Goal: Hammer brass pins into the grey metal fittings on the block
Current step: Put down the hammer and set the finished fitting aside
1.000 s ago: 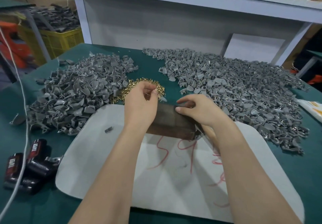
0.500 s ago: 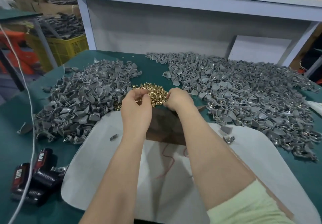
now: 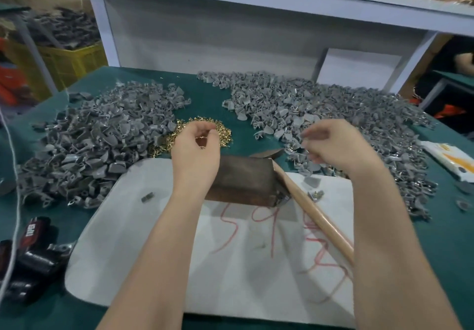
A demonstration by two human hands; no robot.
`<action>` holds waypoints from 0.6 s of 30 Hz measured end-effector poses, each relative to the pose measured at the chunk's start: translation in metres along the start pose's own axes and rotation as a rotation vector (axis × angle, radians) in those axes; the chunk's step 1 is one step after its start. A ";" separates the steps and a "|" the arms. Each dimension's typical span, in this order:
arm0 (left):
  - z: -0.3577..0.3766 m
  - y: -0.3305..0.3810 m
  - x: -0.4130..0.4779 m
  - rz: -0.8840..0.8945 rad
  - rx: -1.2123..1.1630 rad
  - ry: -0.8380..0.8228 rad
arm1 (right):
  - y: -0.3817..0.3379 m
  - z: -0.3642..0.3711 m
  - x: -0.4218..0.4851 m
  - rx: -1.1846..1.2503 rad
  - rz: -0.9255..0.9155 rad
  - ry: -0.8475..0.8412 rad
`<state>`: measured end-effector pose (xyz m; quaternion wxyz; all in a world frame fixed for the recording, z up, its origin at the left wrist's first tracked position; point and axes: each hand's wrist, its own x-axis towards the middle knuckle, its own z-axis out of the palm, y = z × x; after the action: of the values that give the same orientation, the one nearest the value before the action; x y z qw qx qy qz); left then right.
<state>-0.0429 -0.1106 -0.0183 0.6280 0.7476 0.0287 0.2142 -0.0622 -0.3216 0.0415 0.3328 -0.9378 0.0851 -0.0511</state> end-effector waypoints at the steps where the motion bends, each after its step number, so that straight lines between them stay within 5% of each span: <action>1: 0.000 0.000 0.000 0.003 0.000 -0.003 | 0.000 0.003 -0.012 -0.125 -0.016 -0.137; 4: -0.001 -0.001 0.000 0.005 -0.002 -0.010 | -0.002 0.031 -0.034 -0.440 -0.034 -0.380; 9: -0.001 -0.002 -0.001 -0.005 0.019 -0.009 | 0.001 0.056 -0.035 -0.516 -0.035 -0.296; 15: -0.004 0.000 -0.001 0.034 0.003 -0.075 | -0.011 0.038 -0.024 0.017 -0.138 0.068; 18: -0.003 0.003 -0.003 0.052 -0.044 -0.229 | -0.040 0.052 -0.012 0.143 -0.337 -0.067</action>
<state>-0.0476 -0.1091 -0.0160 0.6376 0.7538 -0.0673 0.1441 -0.0613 -0.2569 0.0264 0.3880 -0.9139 -0.0881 -0.0806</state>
